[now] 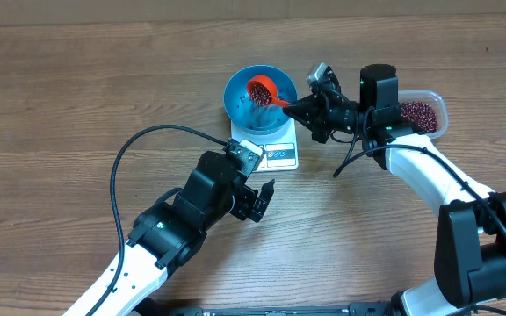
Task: Scoop item into bowl and weigh 150g on scale
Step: 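Tilt the scoop with the right gripper to pour beans into the bowl, then move the empty scoop with the right gripper back to the bean container, then lower the red scoop into the beans with the right gripper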
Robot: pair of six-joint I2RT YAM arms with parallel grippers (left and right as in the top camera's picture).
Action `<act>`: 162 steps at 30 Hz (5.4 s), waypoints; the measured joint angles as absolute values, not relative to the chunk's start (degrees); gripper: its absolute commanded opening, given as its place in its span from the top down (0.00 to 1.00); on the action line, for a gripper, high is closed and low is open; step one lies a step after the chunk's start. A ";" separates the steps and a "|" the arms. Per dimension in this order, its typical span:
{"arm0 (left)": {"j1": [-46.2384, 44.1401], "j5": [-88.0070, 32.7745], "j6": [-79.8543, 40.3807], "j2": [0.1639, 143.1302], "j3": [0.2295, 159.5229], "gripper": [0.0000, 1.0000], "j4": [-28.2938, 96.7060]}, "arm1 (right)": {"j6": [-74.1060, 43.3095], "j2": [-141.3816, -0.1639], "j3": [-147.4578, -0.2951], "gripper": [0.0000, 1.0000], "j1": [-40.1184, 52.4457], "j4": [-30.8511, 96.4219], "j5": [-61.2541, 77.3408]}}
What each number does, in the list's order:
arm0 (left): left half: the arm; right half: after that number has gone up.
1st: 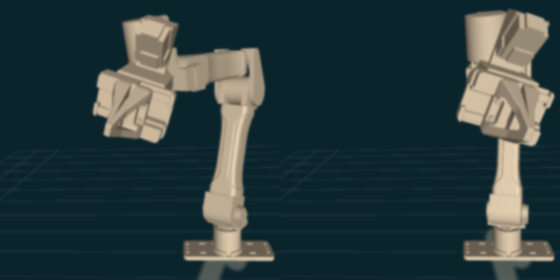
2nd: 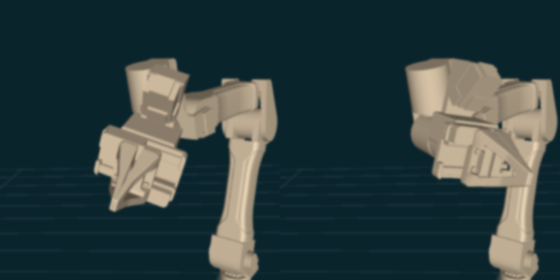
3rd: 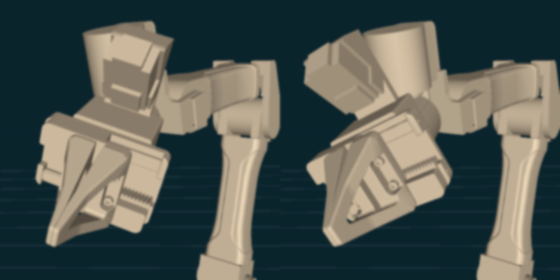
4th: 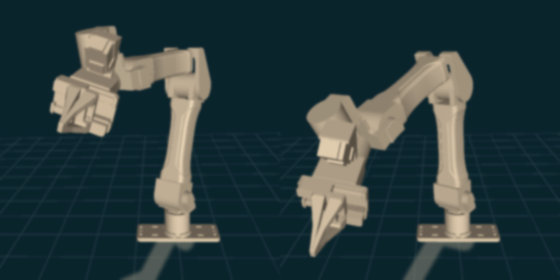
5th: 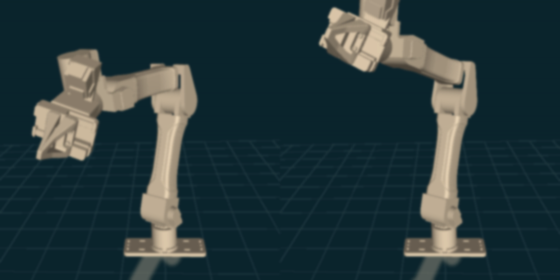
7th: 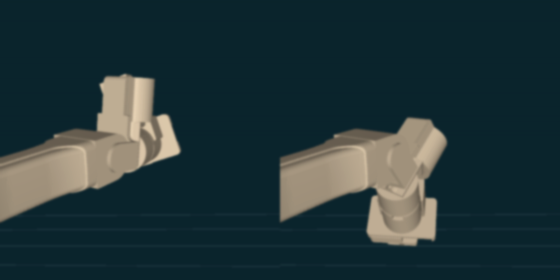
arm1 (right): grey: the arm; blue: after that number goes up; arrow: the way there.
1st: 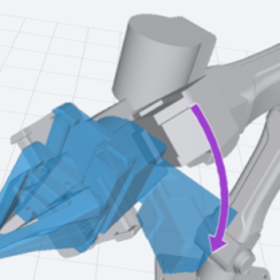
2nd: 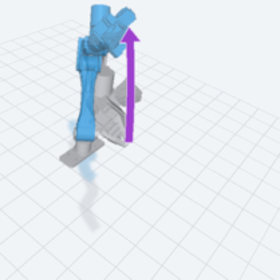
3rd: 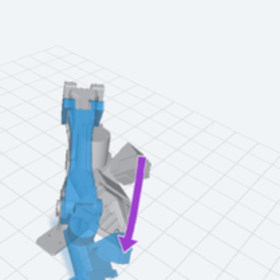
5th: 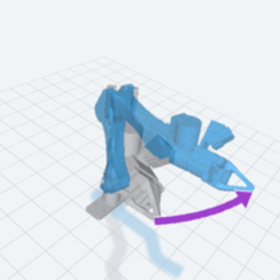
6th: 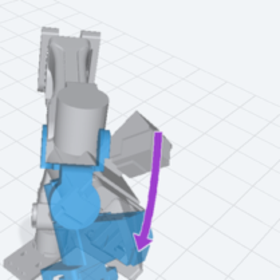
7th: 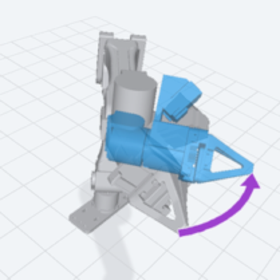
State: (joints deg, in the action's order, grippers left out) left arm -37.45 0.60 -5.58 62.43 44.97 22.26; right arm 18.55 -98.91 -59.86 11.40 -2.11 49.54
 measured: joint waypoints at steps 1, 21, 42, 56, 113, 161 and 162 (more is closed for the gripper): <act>-37.45 0.60 -5.58 62.43 44.97 0.01 22.26 | 19.44 -98.91 -59.86 0.96 11.40 -2.07 49.56; -37.45 0.60 -5.58 62.43 44.97 0.01 22.48 | 39.57 -98.91 -59.86 0.96 11.40 -1.85 49.52; -37.45 0.60 -5.58 62.43 44.97 0.01 22.50 | 57.95 -98.91 -59.86 0.96 11.40 -9.39 46.81; -37.45 0.60 -5.58 62.43 44.97 0.01 22.50 | 53.58 -98.52 -59.86 0.96 11.40 -6.57 40.23; -37.45 0.60 -5.58 62.43 44.99 0.01 22.52 | 15.05 -80.82 -59.86 0.96 -1.32 32.84 -19.79; -37.45 0.60 -5.58 62.43 44.99 0.01 22.37 | 15.31 -88.88 -59.86 0.96 -5.63 34.81 -13.80; -37.45 0.60 -5.58 62.43 44.99 0.00 22.35 | 15.68 -88.90 -59.86 0.96 -5.63 34.79 -13.47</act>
State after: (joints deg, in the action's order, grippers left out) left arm -37.45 0.60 -5.58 62.43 44.99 22.35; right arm 15.68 -88.90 -59.86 -5.63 34.79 -13.47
